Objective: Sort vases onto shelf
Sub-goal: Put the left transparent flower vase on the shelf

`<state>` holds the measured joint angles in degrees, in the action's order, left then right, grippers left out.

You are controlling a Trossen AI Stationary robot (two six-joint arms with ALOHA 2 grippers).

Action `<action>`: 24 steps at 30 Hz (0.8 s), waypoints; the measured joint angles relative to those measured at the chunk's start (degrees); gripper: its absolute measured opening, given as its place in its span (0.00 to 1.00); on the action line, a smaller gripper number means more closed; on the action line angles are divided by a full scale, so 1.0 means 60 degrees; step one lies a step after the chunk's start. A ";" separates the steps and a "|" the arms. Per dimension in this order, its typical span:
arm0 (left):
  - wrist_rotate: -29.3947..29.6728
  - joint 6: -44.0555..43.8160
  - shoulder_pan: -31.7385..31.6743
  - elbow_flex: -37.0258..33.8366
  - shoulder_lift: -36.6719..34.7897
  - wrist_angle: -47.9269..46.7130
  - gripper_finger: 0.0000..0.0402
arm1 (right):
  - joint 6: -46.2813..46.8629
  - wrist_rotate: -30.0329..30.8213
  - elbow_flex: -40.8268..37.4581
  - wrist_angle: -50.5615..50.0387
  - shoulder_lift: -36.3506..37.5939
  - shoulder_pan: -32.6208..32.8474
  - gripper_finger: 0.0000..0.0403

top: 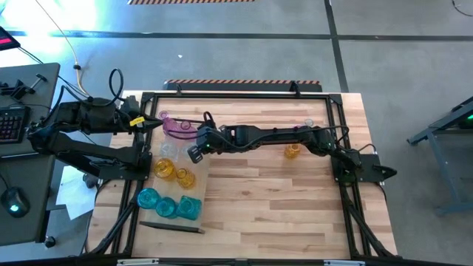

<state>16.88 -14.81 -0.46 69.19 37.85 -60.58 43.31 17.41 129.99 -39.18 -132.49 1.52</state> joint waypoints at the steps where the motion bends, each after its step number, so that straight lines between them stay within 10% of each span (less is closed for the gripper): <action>1: 0.0001 0.0000 -0.0001 0.0000 0.0000 0.0000 0.01 | 0.0028 0.0000 0.0000 0.0007 0.0000 0.0000 0.00; 24: 0.0004 -0.0022 0.0002 0.0000 0.0000 0.0000 0.01 | -0.0150 -0.0455 0.0000 0.1093 0.0004 0.0015 0.00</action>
<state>16.91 -14.94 -0.45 69.19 37.85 -60.58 42.41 14.68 129.99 -32.62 -132.46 1.61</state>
